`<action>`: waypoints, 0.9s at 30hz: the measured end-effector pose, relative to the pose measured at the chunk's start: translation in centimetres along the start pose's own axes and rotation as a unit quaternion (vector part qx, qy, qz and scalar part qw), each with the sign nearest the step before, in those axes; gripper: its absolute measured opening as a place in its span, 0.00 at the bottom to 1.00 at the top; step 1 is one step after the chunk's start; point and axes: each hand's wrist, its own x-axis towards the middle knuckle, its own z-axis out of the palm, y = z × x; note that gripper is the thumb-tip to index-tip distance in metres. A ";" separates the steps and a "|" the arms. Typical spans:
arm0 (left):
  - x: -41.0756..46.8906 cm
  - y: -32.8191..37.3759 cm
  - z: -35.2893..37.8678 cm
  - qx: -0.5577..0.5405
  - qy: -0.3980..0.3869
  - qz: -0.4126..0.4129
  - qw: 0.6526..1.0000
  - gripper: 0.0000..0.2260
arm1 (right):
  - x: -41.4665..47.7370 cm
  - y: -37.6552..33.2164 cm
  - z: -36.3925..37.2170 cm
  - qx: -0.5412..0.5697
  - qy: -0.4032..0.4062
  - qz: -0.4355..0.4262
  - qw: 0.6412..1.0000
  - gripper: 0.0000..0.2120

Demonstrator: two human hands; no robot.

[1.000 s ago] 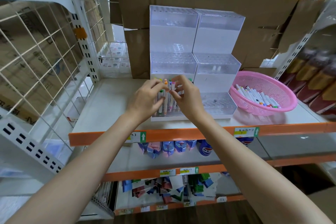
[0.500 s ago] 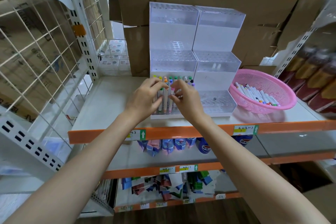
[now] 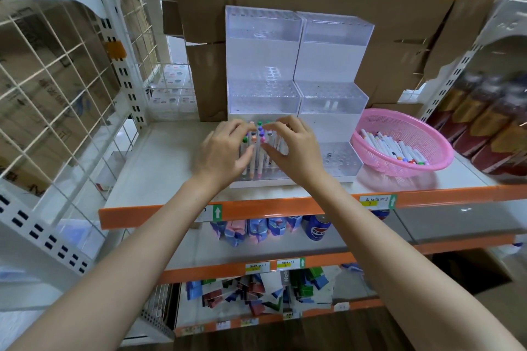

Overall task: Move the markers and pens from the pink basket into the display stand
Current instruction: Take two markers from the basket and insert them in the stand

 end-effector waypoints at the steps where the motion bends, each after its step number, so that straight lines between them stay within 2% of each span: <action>1: 0.2 0.3 0.0 0.003 0.006 0.000 1.000 0.13 | -0.1 0.3 -0.3 0.001 -0.009 0.005 1.000 0.13; 7: 2.6 3.6 1.6 0.049 -0.035 0.043 0.997 0.16 | -2.0 3.7 -3.3 -0.001 -0.077 0.106 0.991 0.19; 11: 4.3 7.3 4.3 0.038 -0.073 0.080 0.993 0.19 | -3.4 6.8 -6.0 -0.021 -0.121 0.160 0.979 0.21; 21: 9.3 14.9 12.1 -0.027 -0.164 0.104 0.981 0.19 | -5.2 15.5 -12.1 -0.073 -0.129 0.229 0.962 0.20; 27: 11.8 18.6 17.4 -0.069 -0.205 0.112 0.970 0.17 | -5.3 22.1 -14.3 -0.073 -0.167 0.255 0.949 0.18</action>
